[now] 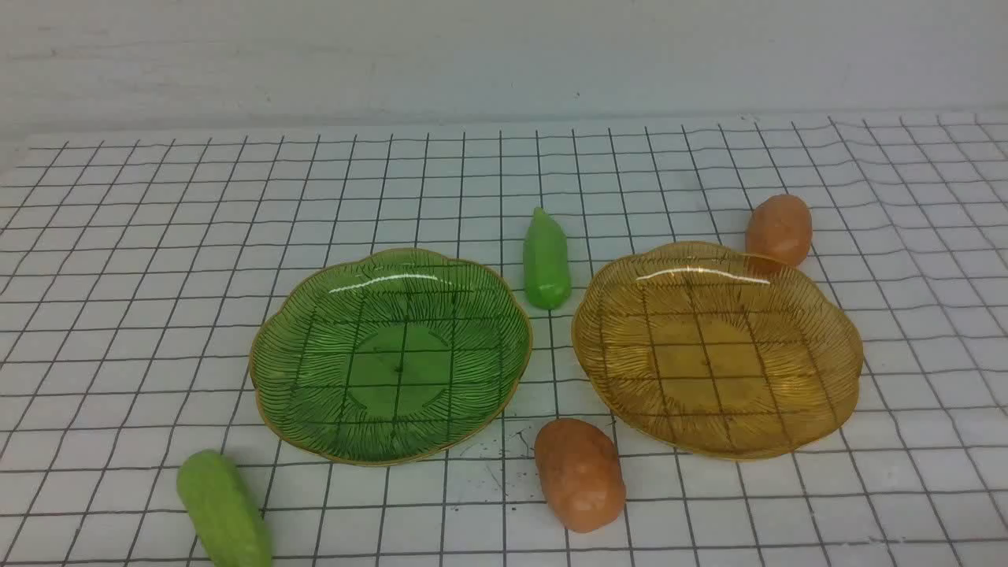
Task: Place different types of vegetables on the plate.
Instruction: 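Put the green cucumber next to the left plate into that plate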
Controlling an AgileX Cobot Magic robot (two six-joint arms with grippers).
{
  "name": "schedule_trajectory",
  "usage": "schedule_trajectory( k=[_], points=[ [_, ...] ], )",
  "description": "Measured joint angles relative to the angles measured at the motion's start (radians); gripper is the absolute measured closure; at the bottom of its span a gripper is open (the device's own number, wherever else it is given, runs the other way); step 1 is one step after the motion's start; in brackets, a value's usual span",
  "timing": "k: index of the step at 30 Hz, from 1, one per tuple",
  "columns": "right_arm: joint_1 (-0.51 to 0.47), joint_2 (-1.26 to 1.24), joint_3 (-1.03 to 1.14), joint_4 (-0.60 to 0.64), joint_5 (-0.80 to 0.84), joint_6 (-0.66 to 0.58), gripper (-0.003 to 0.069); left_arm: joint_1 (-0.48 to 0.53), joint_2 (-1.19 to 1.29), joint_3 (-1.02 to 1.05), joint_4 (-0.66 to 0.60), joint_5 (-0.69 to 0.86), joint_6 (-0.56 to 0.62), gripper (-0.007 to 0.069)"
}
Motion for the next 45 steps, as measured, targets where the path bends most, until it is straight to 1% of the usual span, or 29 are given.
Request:
schedule_trajectory(
  k=[23, 25, 28, 33, 34, 36, 38, 39, 40, 41, 42, 45],
  points=[
    [0.0, 0.0, 0.0, 0.0, 0.0, 0.0, 0.0674, 0.0, 0.0, 0.0, 0.002, 0.0, 0.0, 0.0632],
    [0.0, 0.0, 0.0, 0.0, 0.0, 0.0, 0.0674, 0.0, 0.0, 0.001, -0.005, -0.019, -0.001, 0.0632],
    [0.0, 0.0, 0.0, 0.0, 0.0, 0.0, 0.0674, 0.0, 0.0, 0.003, -0.068, -0.089, -0.026, 0.0632],
    [0.0, 0.0, 0.0, 0.0, 0.0, 0.0, 0.0674, 0.0, 0.0, 0.003, -0.271, -0.293, -0.107, 0.0632],
    [0.0, 0.0, 0.0, 0.0, 0.0, 0.0, 0.0674, 0.0, 0.0, 0.003, -0.279, -0.301, -0.109, 0.0632],
    [0.0, 0.0, 0.0, 0.0, 0.0, 0.0, 0.0674, 0.0, 0.0, 0.003, -0.395, -0.388, -0.141, 0.0632],
    [0.0, 0.0, 0.0, 0.0, 0.0, 0.0, 0.0674, 0.0, 0.0, 0.003, -0.48, -0.439, -0.162, 0.0632],
    [0.0, 0.0, 0.0, 0.0, 0.0, 0.0, 0.0674, 0.0, 0.0, 0.003, -0.489, -0.447, -0.162, 0.0632],
    [0.0, 0.0, 0.0, 0.0, 0.0, 0.0, 0.0674, 0.0, 0.0, 0.003, -0.557, -0.521, -0.17, 0.0632],
    [0.0, 0.0, 0.0, 0.0, 0.0, 0.0, 0.0674, 0.0, 0.0, 0.003, -0.563, -0.53, -0.171, 0.0632],
    [0.0, 0.0, 0.0, 0.0, 0.0, 0.0, 0.0674, 0.0, 0.0, 0.002, -0.6, -0.597, -0.175, 0.0632],
    [-0.001, 0.0, 0.0, 0.0, 0.0, 0.0, 0.0674, 0.0, 0.0, -0.05, -0.617, -0.601, -0.171, 0.0632]
  ],
)
